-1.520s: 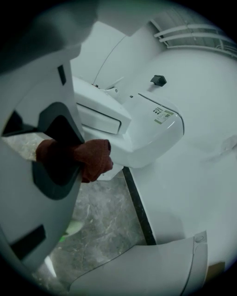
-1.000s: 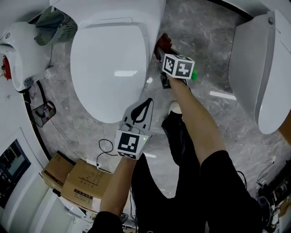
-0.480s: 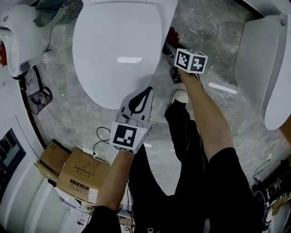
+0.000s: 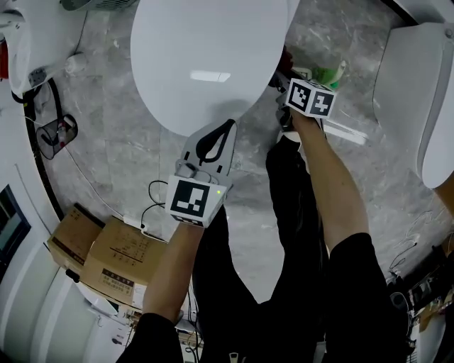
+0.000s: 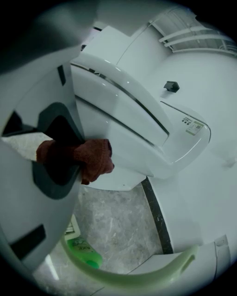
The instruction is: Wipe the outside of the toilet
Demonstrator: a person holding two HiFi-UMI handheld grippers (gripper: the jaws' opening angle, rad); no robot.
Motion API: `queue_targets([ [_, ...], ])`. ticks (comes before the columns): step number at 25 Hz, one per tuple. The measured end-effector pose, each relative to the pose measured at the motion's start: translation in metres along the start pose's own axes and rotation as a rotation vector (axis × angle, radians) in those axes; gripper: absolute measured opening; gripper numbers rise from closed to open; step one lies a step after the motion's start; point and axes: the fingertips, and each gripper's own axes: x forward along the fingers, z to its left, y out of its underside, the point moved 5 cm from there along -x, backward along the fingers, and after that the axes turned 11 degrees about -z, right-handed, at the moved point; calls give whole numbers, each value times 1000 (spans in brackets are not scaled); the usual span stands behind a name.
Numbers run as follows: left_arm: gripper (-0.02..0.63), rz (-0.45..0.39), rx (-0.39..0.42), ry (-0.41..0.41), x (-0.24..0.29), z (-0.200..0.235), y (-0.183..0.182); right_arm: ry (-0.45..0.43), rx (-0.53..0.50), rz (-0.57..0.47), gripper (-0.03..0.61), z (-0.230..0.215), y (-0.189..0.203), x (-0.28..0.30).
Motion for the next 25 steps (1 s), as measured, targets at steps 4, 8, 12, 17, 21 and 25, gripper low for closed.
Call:
queue_targets([
  [4,5,0,-5,-11,-30,11,12,10,-6,26,75,16,28,-11],
  [8,5,2,-10,-27,-58,21,23,27,-13,48,75,28,57,-20],
  [12,5,0,-16,-43,-89,34,30,27,-8,62,75,48,84,-25],
  [17,5,4,-22,-63,-126,52,43,57,-3,86,75,69,118,-26],
  [21,5,-8,-19,-82,-157,69,51,82,-14,102,75,88,143,-25],
  [25,5,-9,-34,-113,-190,89,64,111,-9,104,75,111,167,-21],
])
